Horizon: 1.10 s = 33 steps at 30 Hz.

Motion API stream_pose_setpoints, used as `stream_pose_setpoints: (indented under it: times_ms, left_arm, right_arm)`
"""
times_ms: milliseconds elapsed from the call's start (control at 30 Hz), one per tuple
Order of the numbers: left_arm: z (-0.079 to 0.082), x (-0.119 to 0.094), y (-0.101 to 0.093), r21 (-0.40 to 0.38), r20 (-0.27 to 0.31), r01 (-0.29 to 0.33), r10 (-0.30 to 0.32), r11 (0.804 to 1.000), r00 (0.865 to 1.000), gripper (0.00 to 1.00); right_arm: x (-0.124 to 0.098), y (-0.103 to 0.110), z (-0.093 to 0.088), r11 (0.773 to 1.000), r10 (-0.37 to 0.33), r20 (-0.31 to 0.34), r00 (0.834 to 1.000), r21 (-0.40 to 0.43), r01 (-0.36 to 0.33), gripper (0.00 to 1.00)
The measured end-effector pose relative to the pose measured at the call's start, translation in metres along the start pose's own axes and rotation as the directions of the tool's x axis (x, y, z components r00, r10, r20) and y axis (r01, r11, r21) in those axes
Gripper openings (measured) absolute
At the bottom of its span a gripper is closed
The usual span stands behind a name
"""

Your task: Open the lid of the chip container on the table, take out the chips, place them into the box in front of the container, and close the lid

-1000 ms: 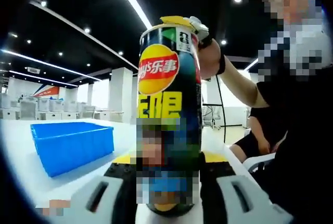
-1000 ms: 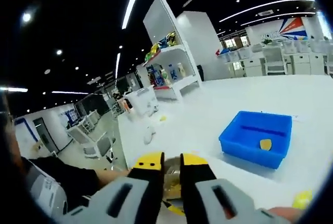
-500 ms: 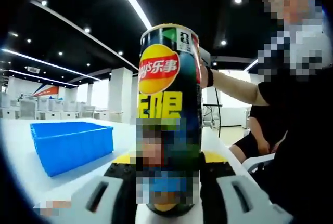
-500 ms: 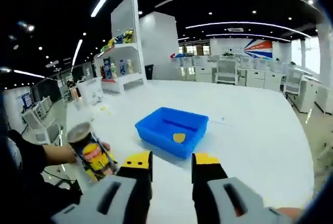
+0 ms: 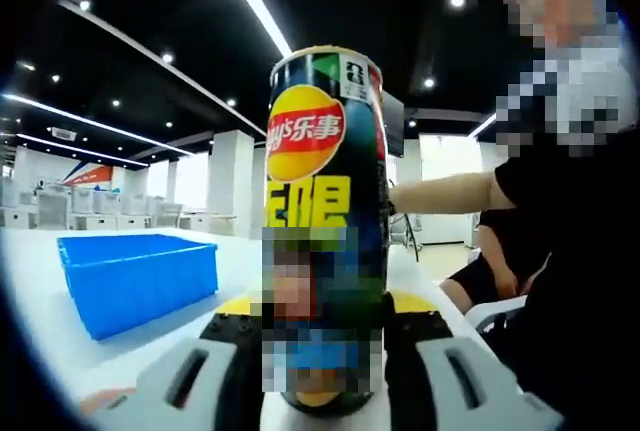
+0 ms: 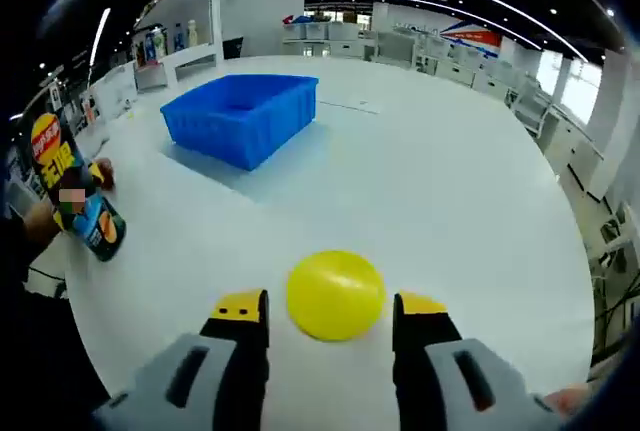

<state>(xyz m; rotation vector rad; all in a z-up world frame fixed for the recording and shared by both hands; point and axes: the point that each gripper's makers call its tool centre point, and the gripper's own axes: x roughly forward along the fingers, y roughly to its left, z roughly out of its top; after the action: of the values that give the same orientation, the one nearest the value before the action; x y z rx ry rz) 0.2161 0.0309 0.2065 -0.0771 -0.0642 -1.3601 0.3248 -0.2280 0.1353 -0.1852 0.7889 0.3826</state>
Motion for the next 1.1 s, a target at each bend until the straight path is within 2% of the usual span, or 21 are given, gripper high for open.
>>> stream_pose_setpoints:
  times_ms: [233,300,333,433,700,800,867,933,967,1000,1033,1100]
  left_arm:
    - [0.0,0.0,0.001,0.001,0.002,0.0,0.0,1.0,1.0,0.45]
    - [0.0,-0.001,0.001,0.002,0.003,-0.001,0.001,1.0,1.0,0.45]
    - [0.0,-0.001,0.001,0.002,0.003,-0.001,0.001,1.0,1.0,0.45]
    - [0.0,-0.001,0.002,0.004,0.004,-0.002,0.002,1.0,1.0,0.45]
    - [0.0,-0.001,0.003,0.007,0.005,-0.004,0.004,1.0,1.0,0.45]
    - [0.0,-0.002,0.003,0.007,0.005,-0.004,0.004,1.0,1.0,0.45]
    - [0.0,-0.002,0.003,0.006,0.006,-0.004,0.004,1.0,1.0,0.45]
    - [0.0,-0.002,0.003,0.005,0.006,-0.003,0.003,1.0,1.0,0.45]
    - [0.0,-0.002,0.003,0.005,0.007,-0.003,0.002,1.0,1.0,0.45]
    - [0.0,-0.002,0.003,0.005,0.007,-0.002,0.002,1.0,1.0,0.45]
    - [0.0,-0.001,0.003,0.006,0.007,-0.002,0.002,1.0,1.0,0.45]
    - [0.0,-0.001,0.004,0.006,0.007,-0.003,0.003,1.0,1.0,0.45]
  right_arm:
    - [0.01,0.004,0.001,1.0,-0.014,-0.007,1.0,0.002,0.014,0.53]
    - [0.011,0.005,-0.006,0.999,-0.031,-0.046,0.998,-0.032,0.029,0.54]
    - [0.01,0.006,0.0,1.0,-0.027,-0.026,0.999,-0.009,0.026,0.52]
    - [0.01,0.002,0.003,1.0,-0.031,-0.029,0.999,0.002,0.031,0.45]
    - [0.003,0.009,-0.001,0.999,-0.032,-0.036,0.999,0.033,0.034,0.44]
    - [-0.003,0.01,0.006,0.998,-0.025,0.005,1.0,0.064,0.025,0.44]
    - [-0.013,0.013,0.017,0.997,-0.012,0.037,0.999,0.079,0.009,0.44]
    - [-0.031,0.02,0.045,0.998,0.017,0.108,0.994,0.065,-0.024,0.44]
    - [-0.047,0.026,0.064,0.997,0.028,0.152,0.988,0.071,-0.039,0.42]
    - [-0.057,0.03,0.082,0.996,0.046,0.199,0.979,0.069,-0.061,0.42]
    - [-0.076,0.047,0.109,0.991,0.108,0.276,0.955,0.047,-0.126,0.42]
    - [-0.104,0.076,0.143,0.977,0.186,0.342,0.921,0.033,-0.21,0.42]
